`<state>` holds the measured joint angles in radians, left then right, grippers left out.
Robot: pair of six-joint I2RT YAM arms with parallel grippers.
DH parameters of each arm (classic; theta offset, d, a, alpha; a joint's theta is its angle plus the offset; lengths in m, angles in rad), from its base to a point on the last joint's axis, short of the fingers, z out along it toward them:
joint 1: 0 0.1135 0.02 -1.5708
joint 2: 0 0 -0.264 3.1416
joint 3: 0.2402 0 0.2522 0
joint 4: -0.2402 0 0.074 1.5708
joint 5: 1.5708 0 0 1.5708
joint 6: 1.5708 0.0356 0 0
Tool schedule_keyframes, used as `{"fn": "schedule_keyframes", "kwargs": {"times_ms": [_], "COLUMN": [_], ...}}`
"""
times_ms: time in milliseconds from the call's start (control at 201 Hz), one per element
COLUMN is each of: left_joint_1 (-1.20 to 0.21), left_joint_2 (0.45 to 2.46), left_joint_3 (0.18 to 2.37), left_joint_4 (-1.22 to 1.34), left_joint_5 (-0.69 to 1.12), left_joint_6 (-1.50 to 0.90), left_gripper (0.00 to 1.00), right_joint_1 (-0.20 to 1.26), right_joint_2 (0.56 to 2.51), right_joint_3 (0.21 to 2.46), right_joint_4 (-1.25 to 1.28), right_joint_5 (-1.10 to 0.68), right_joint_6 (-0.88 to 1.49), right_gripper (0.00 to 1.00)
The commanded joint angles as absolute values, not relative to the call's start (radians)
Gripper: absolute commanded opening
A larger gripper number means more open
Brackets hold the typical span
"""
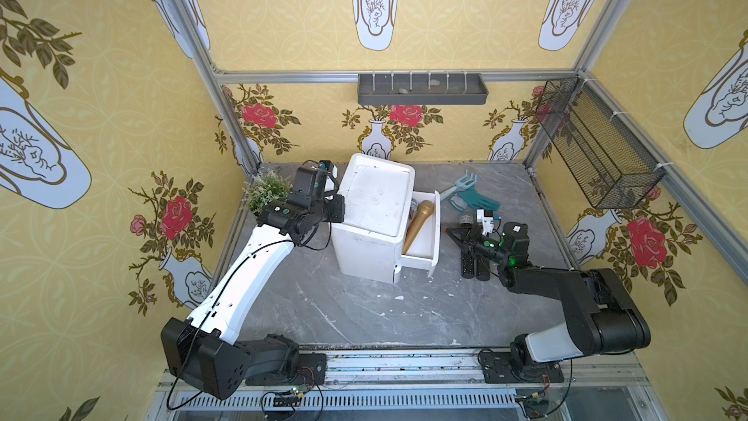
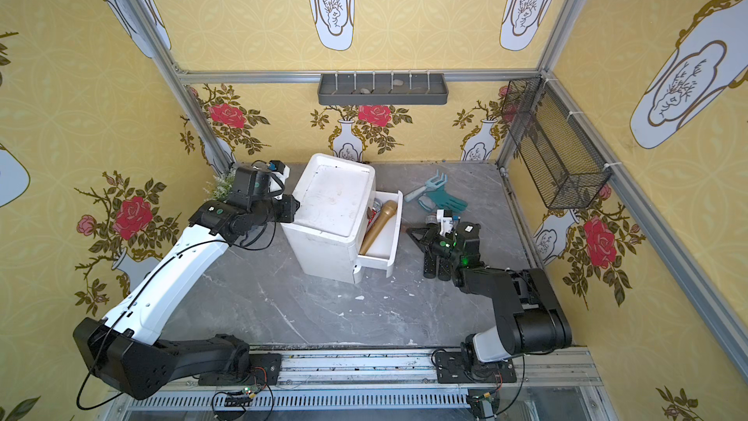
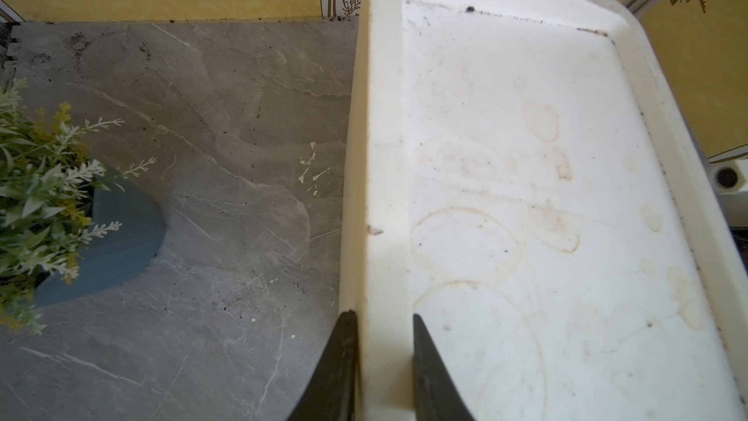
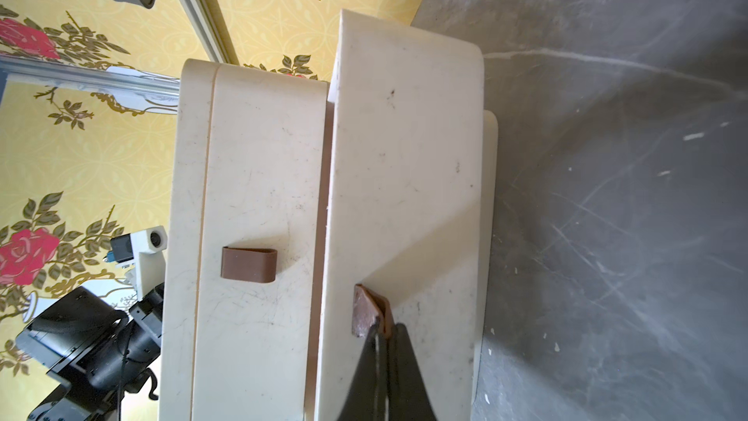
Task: Take the microphone out of the drawer
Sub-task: Open the drawer in the storage box.
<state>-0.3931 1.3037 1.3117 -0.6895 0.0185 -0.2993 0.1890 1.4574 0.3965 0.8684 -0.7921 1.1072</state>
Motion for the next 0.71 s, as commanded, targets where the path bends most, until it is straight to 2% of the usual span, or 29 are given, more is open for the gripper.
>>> {"fn": "schedule_keyframes", "kwargs": {"times_ms": [0,224,702], "left_joint_1": [-0.393,-0.392,-0.392], "left_joint_2": [1.313,1.314,1.308], "left_joint_3": [1.307,1.306,1.299], "left_joint_4": [-0.724,-0.722,-0.722], "left_joint_5": [0.054,0.054,0.048], "left_joint_6": [-0.351,-0.352,-0.353], "left_gripper": [0.0,0.0,0.0], "right_joint_1": [0.181,0.18,0.16], "right_joint_2": [1.411,1.354,1.321], "right_joint_3": [0.419,0.493,0.48], "right_joint_4": [0.72,0.462,0.337], "right_joint_5": [-0.688,-0.612,-0.493], "right_joint_6": [1.021,0.917,0.925], "right_gripper": [0.0,0.0,0.0]}}
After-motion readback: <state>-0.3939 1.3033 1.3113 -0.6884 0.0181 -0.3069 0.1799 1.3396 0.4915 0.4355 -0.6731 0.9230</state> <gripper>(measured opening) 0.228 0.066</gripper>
